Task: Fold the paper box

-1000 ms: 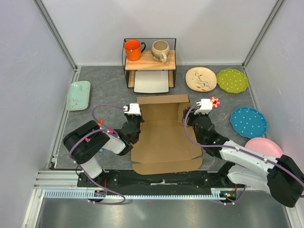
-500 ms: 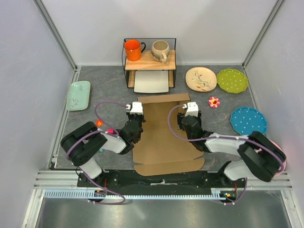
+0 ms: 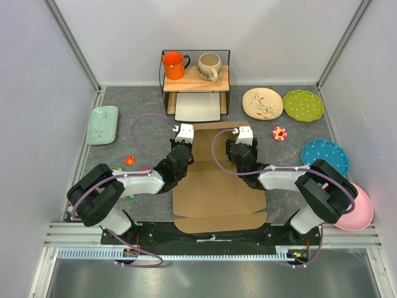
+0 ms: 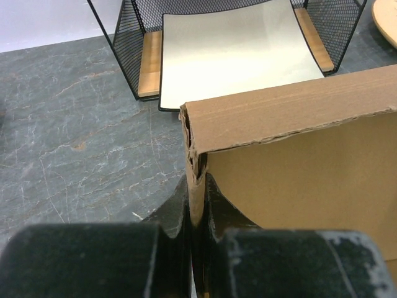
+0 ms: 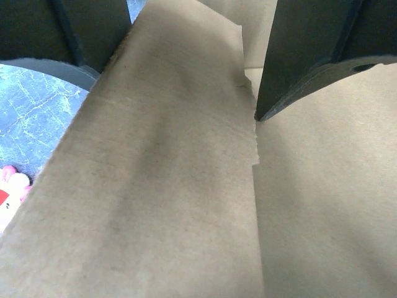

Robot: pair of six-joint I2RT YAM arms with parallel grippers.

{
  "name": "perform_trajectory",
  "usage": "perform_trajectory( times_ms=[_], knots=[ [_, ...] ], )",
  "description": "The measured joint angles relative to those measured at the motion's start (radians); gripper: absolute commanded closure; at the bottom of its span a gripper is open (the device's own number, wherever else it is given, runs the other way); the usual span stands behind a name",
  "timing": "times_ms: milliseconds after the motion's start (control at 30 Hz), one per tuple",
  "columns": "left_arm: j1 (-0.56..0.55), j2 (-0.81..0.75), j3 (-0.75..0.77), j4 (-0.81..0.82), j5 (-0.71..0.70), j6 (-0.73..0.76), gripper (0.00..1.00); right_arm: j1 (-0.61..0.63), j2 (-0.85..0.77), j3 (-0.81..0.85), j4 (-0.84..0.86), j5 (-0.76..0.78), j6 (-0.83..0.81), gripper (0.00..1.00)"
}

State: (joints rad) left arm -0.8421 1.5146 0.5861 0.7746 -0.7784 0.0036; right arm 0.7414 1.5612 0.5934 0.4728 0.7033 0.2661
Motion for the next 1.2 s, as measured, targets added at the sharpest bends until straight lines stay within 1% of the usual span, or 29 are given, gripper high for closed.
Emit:
perform_trajectory(
  times_ms=[133,233,333,467,500,667,867,967,1000,1100,1167,1200],
  knots=[
    [0.0,0.022,0.044,-0.072,-0.003,-0.011,0.98,-0.004,-0.052,0.0,-0.039,-0.032,0.001,0.12],
    [0.0,0.039,0.058,-0.098,-0.007,-0.022,0.98,-0.006,-0.125,0.0,-0.075,-0.071,0.0,0.06],
    [0.0,0.052,0.068,-0.113,-0.008,-0.031,0.98,-0.006,-0.211,-0.004,-0.106,-0.1,0.001,0.04],
    [0.0,0.061,0.082,-0.122,-0.009,-0.042,0.98,-0.006,-0.302,-0.01,-0.14,-0.11,0.004,0.07],
    [0.0,0.061,0.084,-0.127,-0.009,-0.047,0.98,-0.006,-0.312,-0.014,-0.144,-0.109,0.005,0.09],
    [0.0,0.061,0.092,-0.148,-0.008,-0.061,0.98,-0.024,-0.307,-0.043,-0.154,-0.112,0.021,0.13],
    [0.0,0.057,0.092,-0.158,-0.006,-0.068,0.98,-0.048,-0.238,-0.058,-0.161,-0.122,0.035,0.23],
    [-0.001,0.051,0.092,-0.168,-0.005,-0.069,0.98,-0.07,-0.212,-0.058,-0.158,-0.132,0.041,0.32],
    [-0.002,0.049,0.092,-0.172,-0.005,-0.071,0.98,-0.079,-0.202,-0.058,-0.156,-0.134,0.044,0.39],
    [-0.003,0.039,0.092,-0.187,0.0,-0.079,0.98,-0.101,-0.169,-0.057,-0.151,-0.142,0.051,0.5],
    [-0.005,0.029,0.092,-0.198,0.004,-0.081,0.98,-0.11,-0.146,-0.051,-0.148,-0.15,0.057,0.54],
    [-0.006,0.025,0.092,-0.204,0.005,-0.081,0.98,-0.11,-0.138,-0.047,-0.146,-0.151,0.06,0.58]
  ],
)
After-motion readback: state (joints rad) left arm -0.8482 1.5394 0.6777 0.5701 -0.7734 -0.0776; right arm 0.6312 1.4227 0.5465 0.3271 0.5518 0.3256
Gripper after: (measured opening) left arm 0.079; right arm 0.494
